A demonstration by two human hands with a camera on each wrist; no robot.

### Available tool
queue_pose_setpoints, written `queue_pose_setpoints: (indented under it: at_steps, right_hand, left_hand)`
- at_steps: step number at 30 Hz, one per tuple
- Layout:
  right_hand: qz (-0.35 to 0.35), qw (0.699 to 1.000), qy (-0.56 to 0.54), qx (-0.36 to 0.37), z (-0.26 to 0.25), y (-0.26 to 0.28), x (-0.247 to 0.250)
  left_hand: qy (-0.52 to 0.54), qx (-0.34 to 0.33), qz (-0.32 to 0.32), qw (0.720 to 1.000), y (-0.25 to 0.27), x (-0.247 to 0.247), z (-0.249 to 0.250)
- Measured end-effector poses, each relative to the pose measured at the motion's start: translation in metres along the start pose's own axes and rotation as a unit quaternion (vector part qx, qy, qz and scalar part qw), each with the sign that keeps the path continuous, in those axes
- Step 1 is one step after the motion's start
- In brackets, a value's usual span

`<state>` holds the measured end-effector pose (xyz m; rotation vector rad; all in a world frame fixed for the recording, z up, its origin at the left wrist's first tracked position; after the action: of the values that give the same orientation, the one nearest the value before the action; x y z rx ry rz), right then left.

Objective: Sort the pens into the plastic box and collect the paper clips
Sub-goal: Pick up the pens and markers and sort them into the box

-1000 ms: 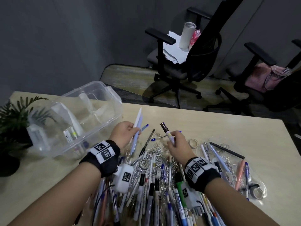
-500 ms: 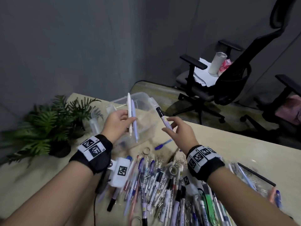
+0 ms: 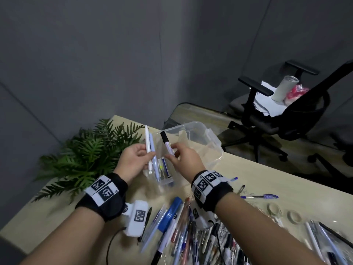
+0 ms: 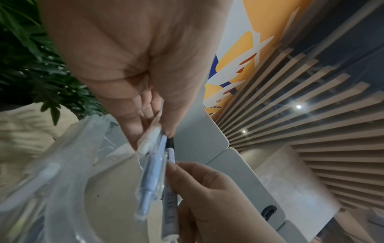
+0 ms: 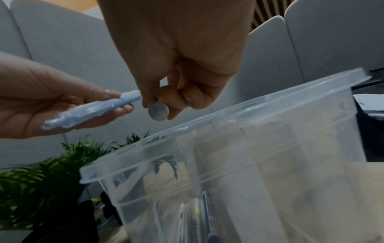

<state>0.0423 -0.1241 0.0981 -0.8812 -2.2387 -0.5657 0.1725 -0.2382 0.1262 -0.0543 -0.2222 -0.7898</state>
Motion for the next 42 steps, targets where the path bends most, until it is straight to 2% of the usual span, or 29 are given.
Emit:
queue_pose_setpoints:
  at_steps: [3, 6, 11, 17, 24, 28, 34, 38, 42]
  right_hand:
    - [-0.025, 0.999, 0.017, -0.016, -0.001, -0.006, -0.007]
    - [-0.018, 0.999, -0.015, -0.022, 0.007, -0.007, -0.006]
    - [0.04, 0.998, -0.048, 0.007, 0.038, -0.006, 0.015]
    - [0.095, 0.994, -0.047, -0.035, 0.092, 0.006, 0.054]
    - [0.114, 0.99, -0.045, -0.064, 0.144, 0.029, 0.073]
    - [0.108, 0.99, -0.035, -0.078, 0.163, 0.039, 0.083]
    - [0.117, 0.987, -0.03, -0.106, 0.184, 0.053, 0.096]
    - [0.106, 0.981, -0.019, -0.161, 0.202, 0.067, 0.1]
    - [0.091, 0.973, 0.021, -0.211, 0.222, 0.086, 0.104]
  left_hand:
    - [0.016, 0.019, -0.004, 1.0, -0.003, 0.0, -0.003]
    - [0.049, 0.032, -0.013, 0.998, -0.006, -0.003, -0.005]
    - [0.069, 0.052, -0.032, 0.996, -0.015, -0.019, -0.004]
    - [0.033, 0.05, -0.065, 0.996, -0.024, -0.062, 0.005]
    - [-0.052, 0.068, -0.053, 0.995, -0.047, -0.111, 0.002]
    - [-0.159, 0.083, -0.034, 0.983, -0.062, -0.119, -0.009]
    - [-0.218, 0.121, -0.052, 0.967, -0.067, -0.121, -0.007]
    - [-0.208, 0.101, -0.08, 0.969, -0.058, -0.123, 0.004]
    - [-0.183, -0.008, -0.1, 0.978, -0.041, -0.131, 0.025]
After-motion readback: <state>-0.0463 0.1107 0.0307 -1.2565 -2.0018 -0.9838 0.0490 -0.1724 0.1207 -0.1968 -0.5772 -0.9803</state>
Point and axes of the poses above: each hand's wrist, its own y-axis away from the middle knuckle, its own x-axis out of the back of the hand, z = x × y, the point moved 1 cm from there along -y, towards the middle knuckle, and after that the axes turned 11 degrees about -x, right-handed, at the moved point
